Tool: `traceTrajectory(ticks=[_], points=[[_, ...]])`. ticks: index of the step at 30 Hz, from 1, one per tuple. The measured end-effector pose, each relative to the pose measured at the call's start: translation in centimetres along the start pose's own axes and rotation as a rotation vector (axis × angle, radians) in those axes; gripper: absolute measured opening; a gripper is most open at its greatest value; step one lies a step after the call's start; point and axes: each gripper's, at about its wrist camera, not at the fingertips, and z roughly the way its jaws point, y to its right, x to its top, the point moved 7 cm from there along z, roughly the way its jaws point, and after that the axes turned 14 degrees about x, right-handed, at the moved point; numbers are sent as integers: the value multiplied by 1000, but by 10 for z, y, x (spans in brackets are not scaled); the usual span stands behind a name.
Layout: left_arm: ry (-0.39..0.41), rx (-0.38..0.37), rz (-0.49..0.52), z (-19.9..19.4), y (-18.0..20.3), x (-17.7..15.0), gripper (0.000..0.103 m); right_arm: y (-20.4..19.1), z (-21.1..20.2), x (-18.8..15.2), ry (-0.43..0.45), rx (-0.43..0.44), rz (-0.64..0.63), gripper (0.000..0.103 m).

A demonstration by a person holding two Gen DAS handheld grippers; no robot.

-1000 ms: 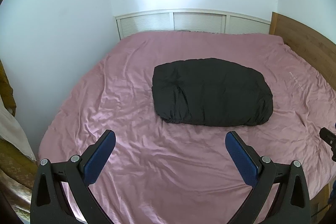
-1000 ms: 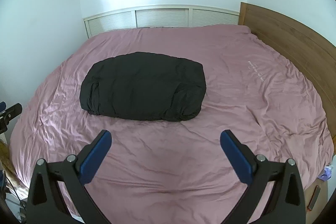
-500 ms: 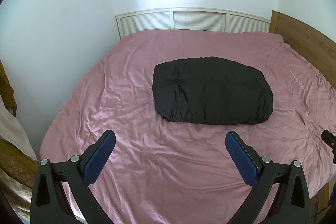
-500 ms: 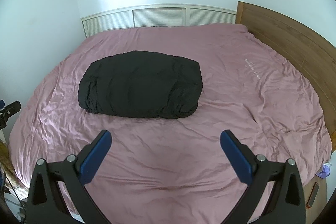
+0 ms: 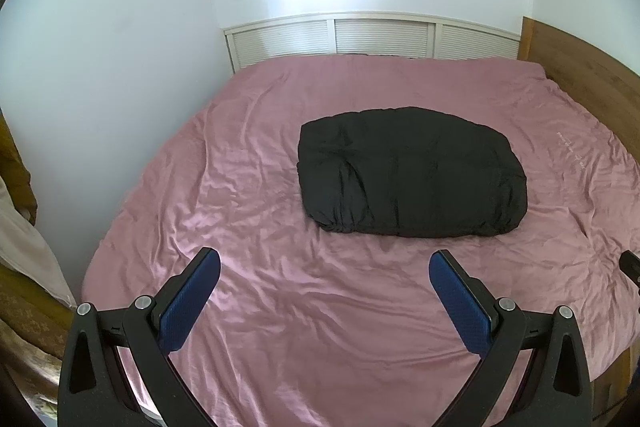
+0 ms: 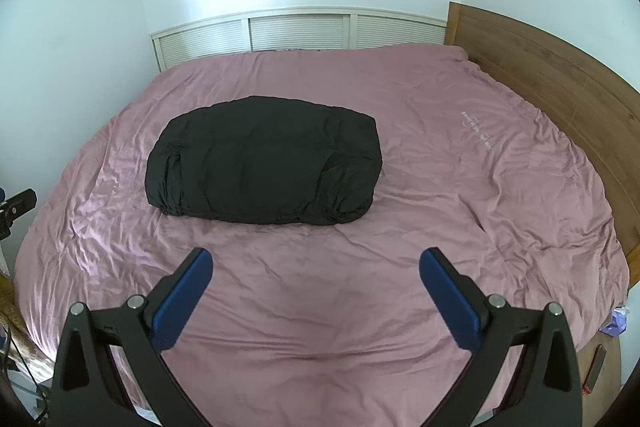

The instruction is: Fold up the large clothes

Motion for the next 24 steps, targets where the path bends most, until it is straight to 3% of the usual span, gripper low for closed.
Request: traceTrajectory(ticks=[24], points=[[-13,-8,21,13,-3,4,102,0,3,2,-5,-10,1,103]])
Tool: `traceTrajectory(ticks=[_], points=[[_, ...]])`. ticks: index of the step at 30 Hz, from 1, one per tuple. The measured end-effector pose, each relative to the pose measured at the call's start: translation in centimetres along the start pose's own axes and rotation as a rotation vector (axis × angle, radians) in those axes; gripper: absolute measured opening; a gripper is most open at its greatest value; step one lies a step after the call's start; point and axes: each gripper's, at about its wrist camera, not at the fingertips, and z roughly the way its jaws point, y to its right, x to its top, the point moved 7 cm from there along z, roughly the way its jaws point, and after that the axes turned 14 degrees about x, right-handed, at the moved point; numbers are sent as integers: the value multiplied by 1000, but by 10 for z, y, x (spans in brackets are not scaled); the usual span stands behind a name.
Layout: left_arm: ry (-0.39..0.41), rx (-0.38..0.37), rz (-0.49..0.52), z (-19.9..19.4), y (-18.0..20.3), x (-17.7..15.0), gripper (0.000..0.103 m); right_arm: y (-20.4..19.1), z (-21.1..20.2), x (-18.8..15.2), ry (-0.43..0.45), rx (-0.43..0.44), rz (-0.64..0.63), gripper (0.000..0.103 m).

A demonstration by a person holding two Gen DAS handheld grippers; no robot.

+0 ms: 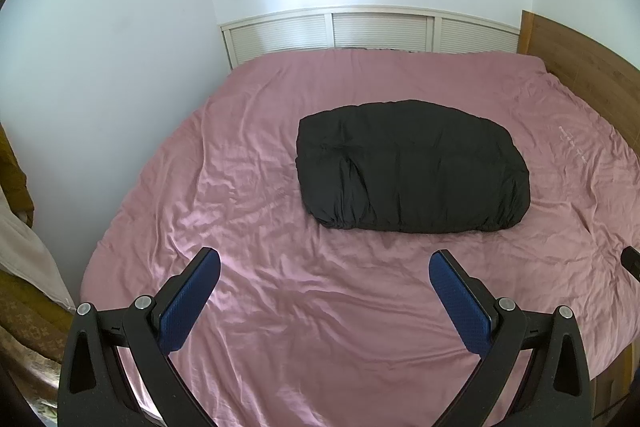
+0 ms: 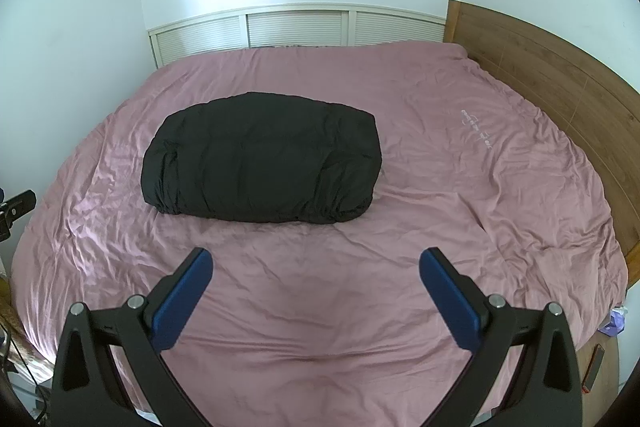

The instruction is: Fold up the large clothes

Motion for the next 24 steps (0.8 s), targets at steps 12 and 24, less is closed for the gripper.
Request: traceTrajectory(ticks=[12,24], points=[[-8,-12,6,8,-3,-6,102,3,5,-9,-14,-5,-4,103],[-14,-28,12,12,-5,-9,102,5,4,-10,-15,-7,-6,103]])
